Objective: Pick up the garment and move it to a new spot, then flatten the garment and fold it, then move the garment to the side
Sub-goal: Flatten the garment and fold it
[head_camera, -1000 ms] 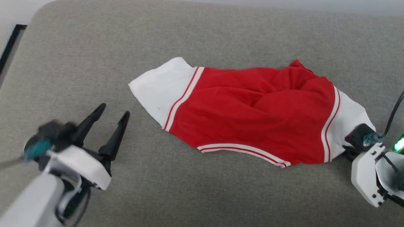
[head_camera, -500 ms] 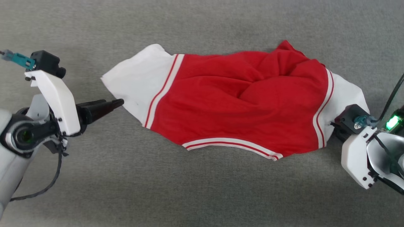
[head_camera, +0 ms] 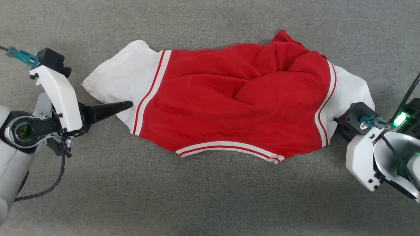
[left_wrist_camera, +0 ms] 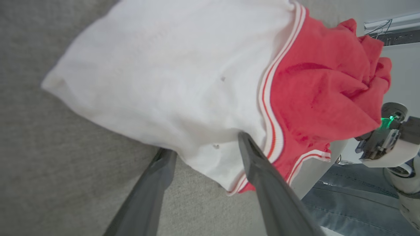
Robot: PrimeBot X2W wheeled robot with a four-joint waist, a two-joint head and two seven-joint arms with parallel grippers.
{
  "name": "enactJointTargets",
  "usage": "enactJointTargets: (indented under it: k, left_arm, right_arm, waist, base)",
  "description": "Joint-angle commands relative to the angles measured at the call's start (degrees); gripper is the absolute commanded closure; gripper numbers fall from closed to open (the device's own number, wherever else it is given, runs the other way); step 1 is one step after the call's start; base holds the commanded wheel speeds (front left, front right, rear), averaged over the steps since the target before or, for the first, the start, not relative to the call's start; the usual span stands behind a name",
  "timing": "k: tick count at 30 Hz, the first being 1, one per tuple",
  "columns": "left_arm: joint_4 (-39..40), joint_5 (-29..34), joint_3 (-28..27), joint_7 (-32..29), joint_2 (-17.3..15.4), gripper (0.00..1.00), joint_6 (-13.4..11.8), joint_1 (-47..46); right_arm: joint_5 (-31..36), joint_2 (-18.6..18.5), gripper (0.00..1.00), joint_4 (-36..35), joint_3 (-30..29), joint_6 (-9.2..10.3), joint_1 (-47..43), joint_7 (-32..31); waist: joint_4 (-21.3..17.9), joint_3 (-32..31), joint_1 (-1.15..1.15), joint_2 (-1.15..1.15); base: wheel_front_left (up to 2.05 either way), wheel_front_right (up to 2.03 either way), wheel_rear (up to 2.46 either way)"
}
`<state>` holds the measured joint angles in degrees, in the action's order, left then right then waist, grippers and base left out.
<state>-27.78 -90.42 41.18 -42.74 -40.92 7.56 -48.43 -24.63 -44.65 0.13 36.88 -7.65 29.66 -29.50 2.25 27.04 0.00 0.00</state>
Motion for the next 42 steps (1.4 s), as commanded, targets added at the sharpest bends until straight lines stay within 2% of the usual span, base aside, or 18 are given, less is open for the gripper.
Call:
enactJointTargets:
  k: [1, 2, 10, 14, 20, 24, 27, 30, 34, 39, 42]
  left_arm:
    - [-0.7, 1.0, 1.2, 0.3, 1.3, 0.89, -0.2, 0.6]
    - [-0.7, 1.1, 1.2, 0.7, 1.4, 1.0, -0.2, 0.8]
    - [1.8, 0.6, -1.4, 4.8, -0.4, 1.0, -0.1, 2.5]
    - [5.9, -0.4, -3.2, 7.2, -2.1, 1.0, -0.1, 4.8]
    - [16.3, -1.1, -7.2, 12.4, -4.7, 1.0, -0.1, 9.5]
    - [21.5, -0.6, -9.5, 15.4, -4.8, 1.0, -0.1, 11.0]
    - [22.3, 0.9, -9.8, 16.8, -4.5, 1.0, -0.1, 10.4]
    - [21.7, 2.7, -10.3, 19.1, -3.1, 1.0, -0.1, 7.5]
    - [16.9, 5.5, -10.4, 22.7, -1.0, 1.0, -0.1, 1.7]
    - [7.0, 8.2, -10.9, 26.8, 2.3, 1.0, -0.1, -10.1]
    - [0.5, 10.4, -11.6, 30.3, 3.8, 1.0, -0.1, -18.3]
  right_arm:
    - [0.6, 0.8, 1.0, 2.4, 1.0, 0.29, -2.3, -1.3]
    - [0.6, 0.9, 1.0, 2.4, 0.8, 0.29, -2.4, -0.9]
    - [0.8, 2.3, 1.0, 2.2, -2.4, 0.22, -3.5, 2.8]
    - [1.3, 2.7, 1.0, 1.4, -5.7, 0.22, -4.9, 5.5]
    - [1.4, 4.0, 1.0, -3.0, -14.9, 0.22, -10.1, 7.6]
    - [0.6, 6.0, 1.0, -6.4, -21.9, 0.21, -12.2, 7.6]
    - [-0.2, 7.4, 1.0, -7.2, -23.9, 0.18, -11.8, 7.2]
    - [-1.1, 8.9, 1.0, -7.4, -25.4, 0.18, -8.4, 6.2]
    - [-2.4, 11.1, 1.0, -4.4, -24.5, 0.18, -0.7, 4.0]
    - [-4.5, 15.4, 1.0, 3.3, -24.6, 0.18, 15.9, 1.5]
    - [-3.5, 18.3, 1.0, 9.8, -24.9, 0.18, 27.1, 1.9]
  waist:
    - [-0.1, -0.2, 0.0, 0.0]
    - [-0.1, -0.4, 0.0, 0.0]
    - [-1.0, -2.9, 0.0, 0.0]
    - [-1.5, -4.5, 0.0, 0.0]
    - [-1.9, -5.7, 0.0, 0.0]
    - [-1.8, -4.9, 0.0, 0.0]
    - [-1.9, -4.1, 0.0, 0.0]
    - [-2.1, -2.4, 0.0, 0.0]
    - [-2.6, -0.1, 0.0, 0.0]
    - [-3.7, 2.7, 0.0, 0.0]
    - [-4.3, 3.9, 0.0, 0.0]
  base:
    - [0.0, 0.0, 0.0]
    - [0.0, 0.0, 0.0]
    - [0.0, 0.0, 0.0]
    - [0.0, 0.0, 0.0]
    - [0.0, 0.0, 0.0]
    - [0.0, 0.0, 0.0]
    - [0.0, 0.0, 0.0]
    - [0.0, 0.0, 0.0]
    - [0.0, 0.0, 0.0]
    - [0.0, 0.0, 0.0]
    - [0.0, 0.0, 0.0]
